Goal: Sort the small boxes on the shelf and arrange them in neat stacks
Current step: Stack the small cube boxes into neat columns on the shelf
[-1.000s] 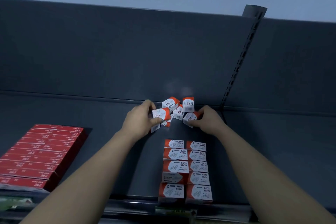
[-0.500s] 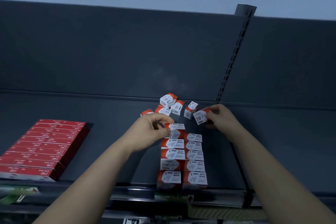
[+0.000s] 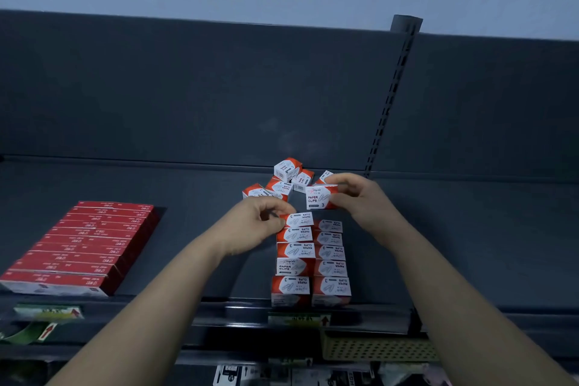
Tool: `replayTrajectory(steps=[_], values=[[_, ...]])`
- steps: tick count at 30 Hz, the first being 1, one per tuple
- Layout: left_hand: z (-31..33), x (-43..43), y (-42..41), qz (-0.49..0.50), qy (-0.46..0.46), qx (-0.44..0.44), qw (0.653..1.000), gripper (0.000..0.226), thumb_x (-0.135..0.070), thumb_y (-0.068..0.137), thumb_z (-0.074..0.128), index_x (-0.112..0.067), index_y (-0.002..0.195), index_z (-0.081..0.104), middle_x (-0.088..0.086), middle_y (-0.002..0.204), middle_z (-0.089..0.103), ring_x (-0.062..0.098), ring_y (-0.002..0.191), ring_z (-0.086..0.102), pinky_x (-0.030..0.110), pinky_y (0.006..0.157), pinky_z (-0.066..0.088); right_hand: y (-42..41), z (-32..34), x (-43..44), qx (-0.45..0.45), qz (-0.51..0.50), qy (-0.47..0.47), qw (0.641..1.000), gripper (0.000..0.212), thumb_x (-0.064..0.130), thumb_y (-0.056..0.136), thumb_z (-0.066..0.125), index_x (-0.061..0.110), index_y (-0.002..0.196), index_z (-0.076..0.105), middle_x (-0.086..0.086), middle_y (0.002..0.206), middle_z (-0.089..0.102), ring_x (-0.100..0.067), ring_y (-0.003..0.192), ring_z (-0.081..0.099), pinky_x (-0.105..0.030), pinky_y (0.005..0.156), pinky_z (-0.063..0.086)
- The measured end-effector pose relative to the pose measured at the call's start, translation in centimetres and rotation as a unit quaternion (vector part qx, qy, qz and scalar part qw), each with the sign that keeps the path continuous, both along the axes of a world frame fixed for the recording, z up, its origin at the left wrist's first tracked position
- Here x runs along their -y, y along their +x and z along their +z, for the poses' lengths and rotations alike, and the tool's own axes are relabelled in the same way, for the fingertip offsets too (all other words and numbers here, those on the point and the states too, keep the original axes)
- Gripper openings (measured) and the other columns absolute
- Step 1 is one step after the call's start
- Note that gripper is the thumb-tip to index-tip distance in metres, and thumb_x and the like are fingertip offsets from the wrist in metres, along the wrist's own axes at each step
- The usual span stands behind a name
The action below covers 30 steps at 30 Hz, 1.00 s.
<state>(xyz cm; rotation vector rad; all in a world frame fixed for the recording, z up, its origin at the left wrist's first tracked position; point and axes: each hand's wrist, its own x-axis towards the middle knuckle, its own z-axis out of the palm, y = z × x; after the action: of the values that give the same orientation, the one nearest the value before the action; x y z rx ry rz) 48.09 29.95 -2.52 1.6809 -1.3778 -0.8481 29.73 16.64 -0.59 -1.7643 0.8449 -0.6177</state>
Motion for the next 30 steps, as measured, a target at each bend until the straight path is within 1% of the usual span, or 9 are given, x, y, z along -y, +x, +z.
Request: replayTrajectory(steps=[5, 7, 10, 12, 16, 19, 25, 28, 30], values=[[-0.1, -0.1, 0.3, 0.003, -0.006, 0.02, 1.0, 0.015, -0.016, 0.091, 0.061, -0.027, 0.099, 0.07, -0.005, 0.094, 0.069, 0.006, 0.087, 0.062, 0.024, 0.084, 0.051, 0.5, -0.1, -0.6, -0.013, 0.019, -0.003, 1.0, 0.024, 0.006, 0.086, 0.064, 0.021, 0.105, 0.065, 0.003, 0.097, 0.072, -0.013, 0.094, 0.067, -0.028, 0.08, 0.056], [-0.2, 0.0, 0.4, 0.011, -0.012, 0.02, 1.0, 0.015, -0.014, 0.09, 0.063, -0.024, 0.099, 0.068, -0.003, 0.092, 0.067, 0.007, 0.084, 0.061, 0.024, 0.083, 0.051, 0.8, -0.2, -0.8, -0.016, 0.025, -0.001, 1.0, 0.025, 0.006, 0.086, 0.065, 0.021, 0.105, 0.064, 0.003, 0.099, 0.071, -0.013, 0.095, 0.067, -0.031, 0.082, 0.055], [-0.3, 0.1, 0.3, 0.037, -0.02, -0.006, 0.999, 0.017, -0.01, 0.086, 0.067, -0.019, 0.1, 0.061, 0.006, 0.096, 0.065, 0.012, 0.083, 0.059, 0.033, 0.086, 0.053, 1.3, -0.4, -1.1, -0.031, 0.042, -0.004, 0.999, 0.027, 0.003, 0.086, 0.063, 0.02, 0.106, 0.064, 0.0, 0.102, 0.07, -0.015, 0.096, 0.066, -0.031, 0.084, 0.055], [-0.3, 0.2, 0.3, 0.051, -0.012, -0.009, 0.999, 0.021, -0.014, 0.085, 0.068, -0.02, 0.102, 0.057, 0.003, 0.097, 0.063, 0.012, 0.083, 0.058, 0.034, 0.086, 0.052, 1.5, -0.4, -1.3, -0.042, 0.056, 0.002, 0.998, 0.026, 0.002, 0.086, 0.061, 0.019, 0.105, 0.064, 0.0, 0.103, 0.07, -0.014, 0.096, 0.066, -0.029, 0.084, 0.054], [-0.5, 0.3, 0.4, 0.049, 0.004, 0.006, 0.999, 0.03, -0.02, 0.088, 0.066, -0.022, 0.117, 0.057, -0.007, 0.094, 0.062, 0.012, 0.089, 0.06, 0.034, 0.092, 0.051, 1.7, -0.4, -1.6, -0.074, 0.075, 0.015, 0.994, 0.018, 0.008, 0.089, 0.059, 0.019, 0.102, 0.065, 0.002, 0.102, 0.07, -0.013, 0.095, 0.067, -0.03, 0.084, 0.053], [-0.4, 0.2, 0.3, 0.051, 0.011, 0.007, 0.999, 0.027, -0.021, 0.09, 0.064, -0.022, 0.116, 0.059, -0.012, 0.089, 0.062, 0.01, 0.089, 0.061, 0.034, 0.093, 0.051, 1.8, -0.5, -1.6, -0.089, 0.076, 0.017, 0.993, 0.018, 0.008, 0.091, 0.054, 0.02, 0.1, 0.064, 0.004, 0.101, 0.071, -0.013, 0.094, 0.067, -0.033, 0.086, 0.054], [-0.3, 0.3, 0.3, 0.063, 0.009, 0.005, 0.998, 0.034, -0.022, 0.089, 0.065, -0.018, 0.123, 0.058, -0.012, 0.088, 0.063, 0.014, 0.09, 0.062, 0.041, 0.093, 0.051, 1.9, -0.5, -1.8, -0.088, 0.077, 0.026, 0.993, 0.013, 0.01, 0.093, 0.053, 0.015, 0.101, 0.061, 0.002, 0.099, 0.071, -0.017, 0.091, 0.068, -0.036, 0.086, 0.055], [-0.2, 0.3, 0.2, 0.063, 0.011, -0.007, 0.998, 0.033, -0.021, 0.09, 0.063, -0.017, 0.123, 0.057, -0.009, 0.088, 0.064, 0.015, 0.091, 0.064, 0.041, 0.093, 0.051, 2.0, -0.6, -1.8, -0.088, 0.07, 0.037, 0.993, 0.014, 0.013, 0.093, 0.054, 0.017, 0.106, 0.057, 0.005, 0.102, 0.07, -0.014, 0.091, 0.068, -0.035, 0.084, 0.055], [-0.1, 0.3, 0.1, 0.066, 0.014, -0.015, 0.998, 0.032, -0.021, 0.092, 0.06, -0.015, 0.124, 0.056, -0.002, 0.092, 0.066, 0.014, 0.089, 0.064, 0.038, 0.092, 0.053, 1.9, -0.5, -1.8, -0.092, 0.07, 0.033, 0.993, 0.018, 0.014, 0.094, 0.053, 0.02, 0.111, 0.055, 0.008, 0.106, 0.069, -0.012, 0.093, 0.067, -0.034, 0.084, 0.055]])
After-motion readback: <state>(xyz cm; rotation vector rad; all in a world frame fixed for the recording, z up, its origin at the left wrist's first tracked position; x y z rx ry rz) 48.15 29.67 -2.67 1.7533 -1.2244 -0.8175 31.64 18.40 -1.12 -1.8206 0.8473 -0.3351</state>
